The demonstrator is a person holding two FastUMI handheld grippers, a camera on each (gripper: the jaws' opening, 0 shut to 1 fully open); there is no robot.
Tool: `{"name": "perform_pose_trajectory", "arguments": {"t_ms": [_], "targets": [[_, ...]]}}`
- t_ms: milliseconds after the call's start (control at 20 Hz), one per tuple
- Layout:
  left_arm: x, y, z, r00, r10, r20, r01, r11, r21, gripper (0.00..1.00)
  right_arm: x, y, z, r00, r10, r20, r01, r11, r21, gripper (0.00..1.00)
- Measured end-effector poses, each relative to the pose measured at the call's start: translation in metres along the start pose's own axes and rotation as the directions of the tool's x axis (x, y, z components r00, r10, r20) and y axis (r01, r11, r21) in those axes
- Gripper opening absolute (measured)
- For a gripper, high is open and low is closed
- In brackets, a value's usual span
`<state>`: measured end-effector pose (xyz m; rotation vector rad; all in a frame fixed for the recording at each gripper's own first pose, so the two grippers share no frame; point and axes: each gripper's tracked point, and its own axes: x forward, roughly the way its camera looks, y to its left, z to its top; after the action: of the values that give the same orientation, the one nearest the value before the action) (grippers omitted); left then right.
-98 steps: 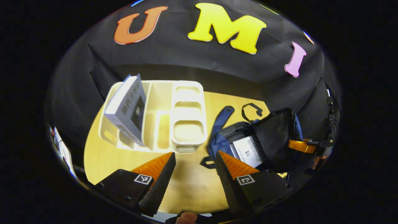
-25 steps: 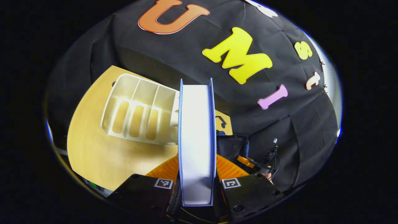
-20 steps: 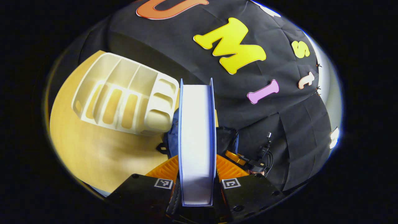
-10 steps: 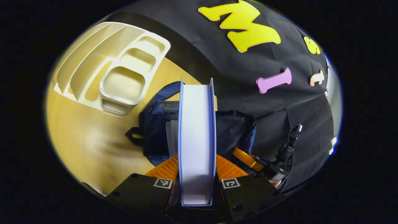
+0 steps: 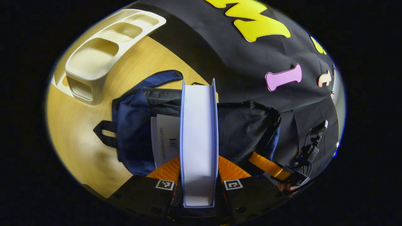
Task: Open the schoolbag, grab two books from the bookshelf and put them into the schoolbag.
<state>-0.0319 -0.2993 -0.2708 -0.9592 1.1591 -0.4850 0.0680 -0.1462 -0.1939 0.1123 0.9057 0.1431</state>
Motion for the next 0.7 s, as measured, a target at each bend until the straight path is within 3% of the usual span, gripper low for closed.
{"name": "perform_pose_trajectory", "arguments": {"t_ms": [700], "targets": [[0.087, -0.003, -0.030, 0.981, -0.194, -0.033, 0.186, 0.968, -0.167, 0.43, -0.001, 0.029, 0.010, 1.000, 0.016, -0.024, -0.019, 0.995, -0.098, 0.00]]}}
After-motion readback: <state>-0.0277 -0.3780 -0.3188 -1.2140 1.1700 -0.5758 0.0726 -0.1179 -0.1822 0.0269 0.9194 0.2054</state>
